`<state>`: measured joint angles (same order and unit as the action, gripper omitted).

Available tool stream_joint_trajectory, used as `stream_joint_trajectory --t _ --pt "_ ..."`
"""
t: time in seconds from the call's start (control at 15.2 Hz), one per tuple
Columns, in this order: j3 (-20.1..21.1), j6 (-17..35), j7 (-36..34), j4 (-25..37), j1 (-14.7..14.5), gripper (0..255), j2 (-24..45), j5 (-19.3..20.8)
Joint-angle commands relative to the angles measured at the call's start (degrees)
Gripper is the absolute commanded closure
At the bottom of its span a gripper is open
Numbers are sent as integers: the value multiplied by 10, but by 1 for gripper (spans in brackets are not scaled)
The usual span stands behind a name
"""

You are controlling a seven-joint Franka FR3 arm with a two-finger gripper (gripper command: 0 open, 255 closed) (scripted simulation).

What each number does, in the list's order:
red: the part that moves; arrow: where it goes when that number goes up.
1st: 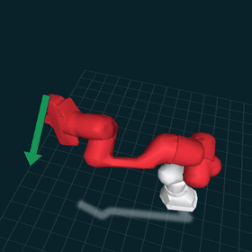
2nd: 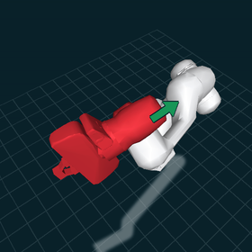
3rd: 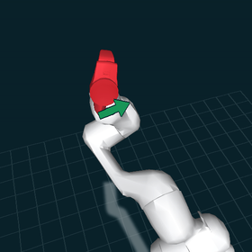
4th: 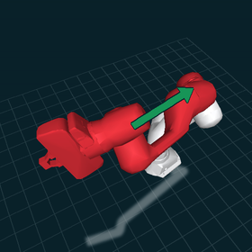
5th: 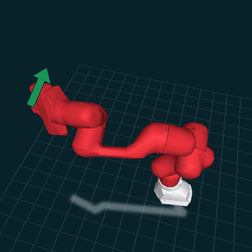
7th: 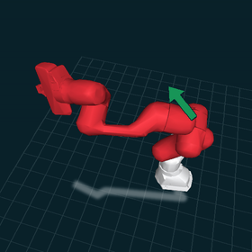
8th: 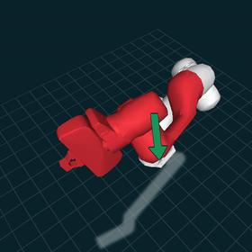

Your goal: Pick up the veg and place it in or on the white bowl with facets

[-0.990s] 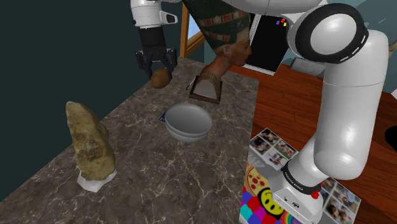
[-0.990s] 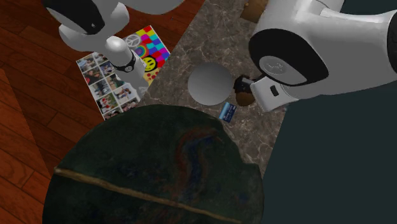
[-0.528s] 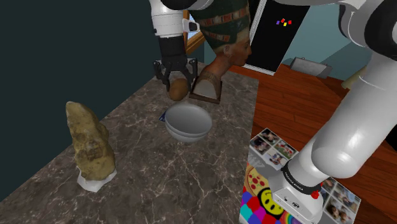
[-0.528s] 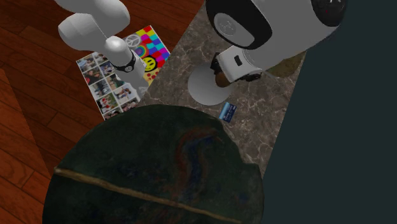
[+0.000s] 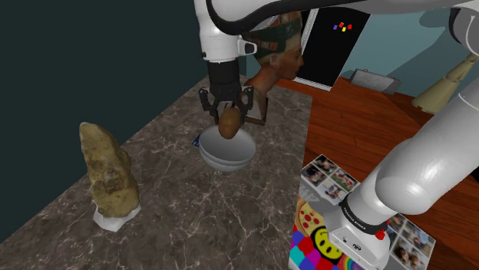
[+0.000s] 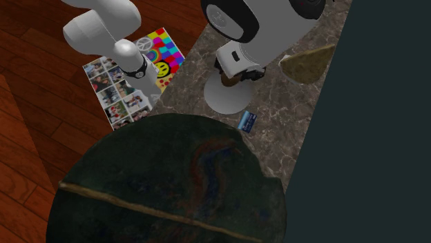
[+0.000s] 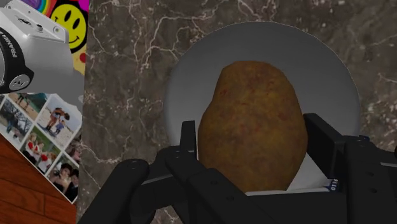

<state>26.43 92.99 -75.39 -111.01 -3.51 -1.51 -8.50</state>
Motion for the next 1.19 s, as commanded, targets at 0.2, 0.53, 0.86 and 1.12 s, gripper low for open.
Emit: stream_joint_trajectory --t 0.2,0.53,0.86,1.12 --pt "1 38 2 -32 -1 255 7 2" --pt "3 74 3 -57 -2 255 18 5" --pt "3 74 3 -57 -2 255 18 5" --pt "3 74 3 -57 -2 0 18 5"
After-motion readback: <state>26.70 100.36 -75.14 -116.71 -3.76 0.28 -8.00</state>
